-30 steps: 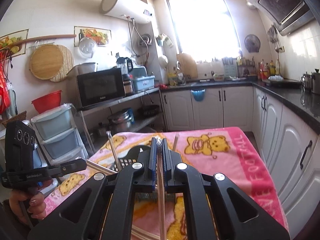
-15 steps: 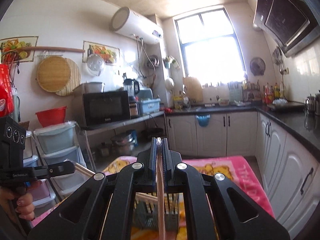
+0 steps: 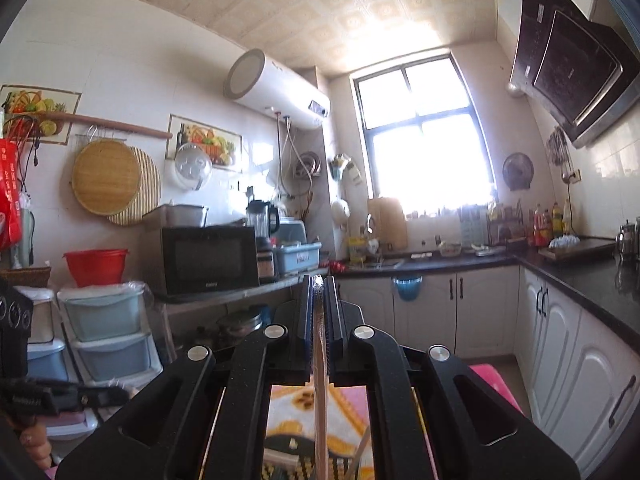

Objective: Organize utensils
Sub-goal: 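Lower both held chopsticks into the caddy and open both tools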

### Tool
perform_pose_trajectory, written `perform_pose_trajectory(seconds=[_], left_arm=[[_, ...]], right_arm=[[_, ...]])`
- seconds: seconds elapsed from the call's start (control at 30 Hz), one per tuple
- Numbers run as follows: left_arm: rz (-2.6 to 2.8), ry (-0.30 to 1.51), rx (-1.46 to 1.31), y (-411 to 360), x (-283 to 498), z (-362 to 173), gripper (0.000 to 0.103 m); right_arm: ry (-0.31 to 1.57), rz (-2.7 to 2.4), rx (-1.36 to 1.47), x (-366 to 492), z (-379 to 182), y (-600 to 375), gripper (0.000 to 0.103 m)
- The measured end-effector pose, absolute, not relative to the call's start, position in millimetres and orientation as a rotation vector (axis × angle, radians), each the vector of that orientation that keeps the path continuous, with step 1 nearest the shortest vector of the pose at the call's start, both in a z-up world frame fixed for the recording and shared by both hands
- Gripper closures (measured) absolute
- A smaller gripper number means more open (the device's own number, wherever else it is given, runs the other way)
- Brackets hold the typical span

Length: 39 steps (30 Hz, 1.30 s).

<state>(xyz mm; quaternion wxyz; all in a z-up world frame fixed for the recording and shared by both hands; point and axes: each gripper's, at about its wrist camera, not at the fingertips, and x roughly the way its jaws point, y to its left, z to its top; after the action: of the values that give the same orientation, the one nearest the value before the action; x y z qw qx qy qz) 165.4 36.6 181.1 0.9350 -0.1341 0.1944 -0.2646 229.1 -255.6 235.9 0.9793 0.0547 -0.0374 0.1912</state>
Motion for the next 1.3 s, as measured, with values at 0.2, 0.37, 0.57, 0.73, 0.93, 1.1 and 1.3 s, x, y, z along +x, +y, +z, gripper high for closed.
perform_pose_trajectory(seconds=[0.2,0.37,0.57,0.73,0.93,1.1,1.3], left_arm=[[-0.529,0.437,-0.27,40,175,173,0.102],[-0.518,0.48,-0.252,38,188,163,0.102],[-0.519,0.533,-0.23,28,202,150,0.102],[-0.517,0.571,-0.231,22,216,139,0.102],[-0.518,0.601,-0.242,17,225,128,0.102],[-0.51,0.621,-0.257,17,230,118,0.102],[-0.495,0.627,-0.276,20,232,110,0.095]], right_arm=[[-0.09,0.387,0.099,251,228,-250,0.098],[-0.06,0.375,0.084,270,207,-244,0.098],[-0.019,0.35,0.081,289,179,-241,0.098],[0.008,0.344,0.09,299,162,-238,0.098],[0.015,0.341,0.096,302,148,-237,0.097],[0.037,0.332,0.106,302,139,-240,0.096],[0.086,0.311,0.118,299,126,-250,0.079]])
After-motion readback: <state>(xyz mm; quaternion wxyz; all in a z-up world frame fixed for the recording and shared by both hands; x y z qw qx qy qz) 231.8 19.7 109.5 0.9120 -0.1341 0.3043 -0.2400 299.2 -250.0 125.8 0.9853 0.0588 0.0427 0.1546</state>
